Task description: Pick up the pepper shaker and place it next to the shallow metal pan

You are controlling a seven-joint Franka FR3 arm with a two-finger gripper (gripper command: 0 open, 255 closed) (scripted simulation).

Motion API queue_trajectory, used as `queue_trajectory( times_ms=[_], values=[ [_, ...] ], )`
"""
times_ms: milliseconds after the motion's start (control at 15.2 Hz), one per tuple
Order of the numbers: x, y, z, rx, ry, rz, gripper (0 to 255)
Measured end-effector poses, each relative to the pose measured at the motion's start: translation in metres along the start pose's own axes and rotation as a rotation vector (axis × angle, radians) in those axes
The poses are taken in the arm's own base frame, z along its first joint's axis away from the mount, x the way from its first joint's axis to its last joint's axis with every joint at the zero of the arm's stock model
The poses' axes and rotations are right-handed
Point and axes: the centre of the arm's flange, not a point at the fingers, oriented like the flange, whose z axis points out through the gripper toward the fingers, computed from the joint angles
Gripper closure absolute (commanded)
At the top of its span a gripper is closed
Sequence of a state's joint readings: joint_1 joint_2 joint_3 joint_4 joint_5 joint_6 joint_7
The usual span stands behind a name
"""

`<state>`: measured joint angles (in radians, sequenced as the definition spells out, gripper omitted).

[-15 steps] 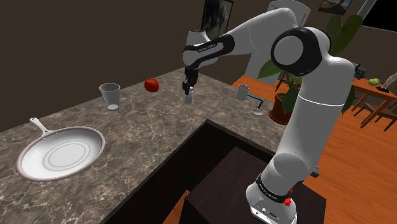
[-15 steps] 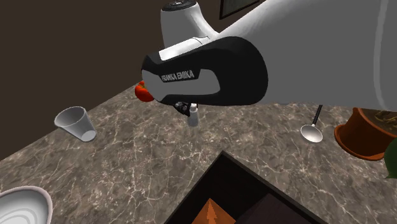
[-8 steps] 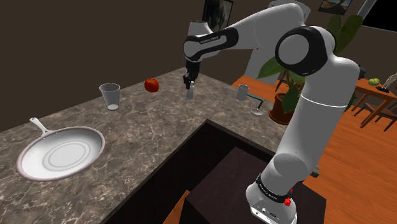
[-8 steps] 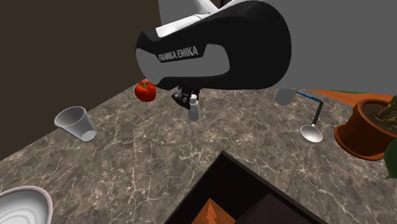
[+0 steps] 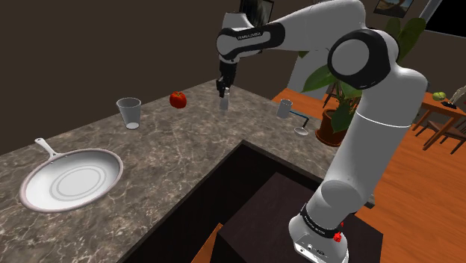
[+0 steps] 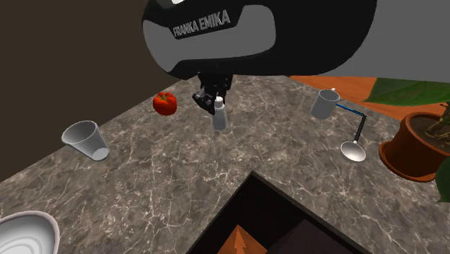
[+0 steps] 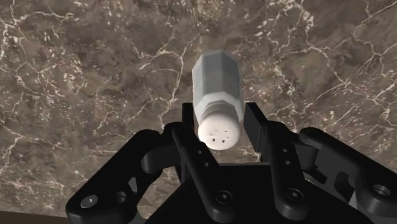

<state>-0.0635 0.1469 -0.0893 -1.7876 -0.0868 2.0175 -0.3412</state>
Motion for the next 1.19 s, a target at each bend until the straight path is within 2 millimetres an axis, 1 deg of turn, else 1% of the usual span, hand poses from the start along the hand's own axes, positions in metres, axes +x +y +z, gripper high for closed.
queue_trajectory(
  times_ms=[660,726,792,858,1056,1188],
  values=[
    [0.003,0.006,-0.053,0.000,0.000,0.000,255],
    [0.003,0.007,-0.056,0.000,0.000,0.000,255],
    [0.004,0.001,-0.059,0.000,0.000,0.000,255],
    [0.003,-0.009,-0.061,0.000,0.000,0.000,255],
    [0.007,-0.046,-0.067,0.000,0.000,-0.001,255],
    [0.005,-0.072,-0.068,0.000,0.000,-0.002,255]
  ],
)
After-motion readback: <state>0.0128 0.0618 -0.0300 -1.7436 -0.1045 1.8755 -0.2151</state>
